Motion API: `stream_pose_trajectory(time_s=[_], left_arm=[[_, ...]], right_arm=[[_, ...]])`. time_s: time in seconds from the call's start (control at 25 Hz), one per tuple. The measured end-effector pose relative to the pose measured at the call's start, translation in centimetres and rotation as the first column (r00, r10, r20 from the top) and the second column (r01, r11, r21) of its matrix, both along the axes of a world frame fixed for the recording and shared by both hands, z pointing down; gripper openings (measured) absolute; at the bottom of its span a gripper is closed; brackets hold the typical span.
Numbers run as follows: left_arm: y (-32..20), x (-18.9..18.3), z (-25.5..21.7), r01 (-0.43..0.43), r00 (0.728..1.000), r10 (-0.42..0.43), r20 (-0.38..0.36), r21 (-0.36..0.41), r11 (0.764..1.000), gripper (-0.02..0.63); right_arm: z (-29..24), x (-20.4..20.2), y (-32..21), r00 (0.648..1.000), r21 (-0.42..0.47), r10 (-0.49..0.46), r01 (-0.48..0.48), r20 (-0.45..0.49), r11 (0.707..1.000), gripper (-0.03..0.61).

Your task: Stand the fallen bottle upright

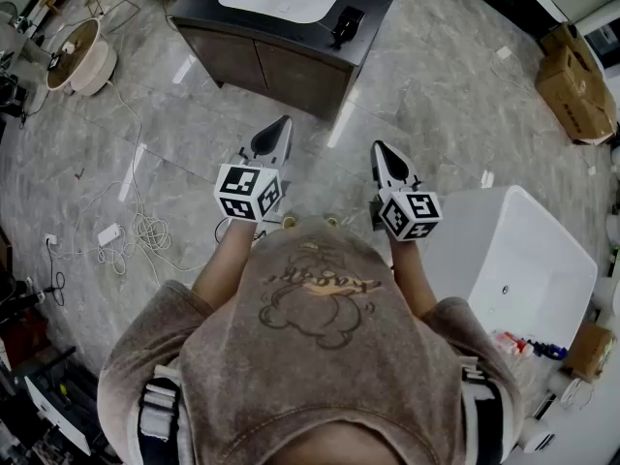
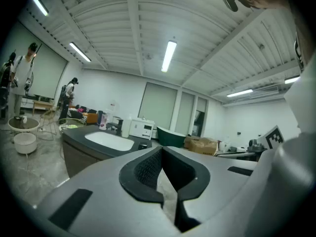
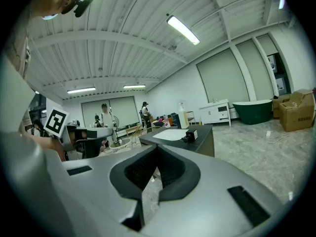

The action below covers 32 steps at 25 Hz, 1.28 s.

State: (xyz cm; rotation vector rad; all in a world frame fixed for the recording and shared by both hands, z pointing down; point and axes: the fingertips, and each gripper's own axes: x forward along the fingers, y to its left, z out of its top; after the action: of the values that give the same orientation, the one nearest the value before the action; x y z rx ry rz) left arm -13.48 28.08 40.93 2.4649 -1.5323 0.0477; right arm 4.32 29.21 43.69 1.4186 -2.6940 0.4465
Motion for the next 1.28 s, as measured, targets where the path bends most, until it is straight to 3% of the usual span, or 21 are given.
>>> stream_pose_trajectory(time_s=[0.52, 0.88, 1.28], left_arm=[[-0.1, -2.0, 0.7, -0.035, 0.999, 0.035, -0.026, -0.018, 0.999, 0.018], [-0.7, -3.0, 2.1, -0.086, 0.996, 0.085, -0.027, -0.019, 0.996, 0.018], [-4.8, -4.1, 2.9, -0.087, 0.996, 0.087, -0.031, -0.022, 0.996, 0.018]], right_arm=[[0.0, -3.4, 0.6, 1.000, 0.013, -0.002, 0.001, 0.006, 1.000, -0.005], [2.5, -3.4, 1.1, 0.994, -0.009, 0.102, -0.103, -0.027, 0.995, -0.005], [3.7, -4.3, -2.9, 0.993, -0.023, 0.117, -0.117, -0.010, 0.993, -0.005]])
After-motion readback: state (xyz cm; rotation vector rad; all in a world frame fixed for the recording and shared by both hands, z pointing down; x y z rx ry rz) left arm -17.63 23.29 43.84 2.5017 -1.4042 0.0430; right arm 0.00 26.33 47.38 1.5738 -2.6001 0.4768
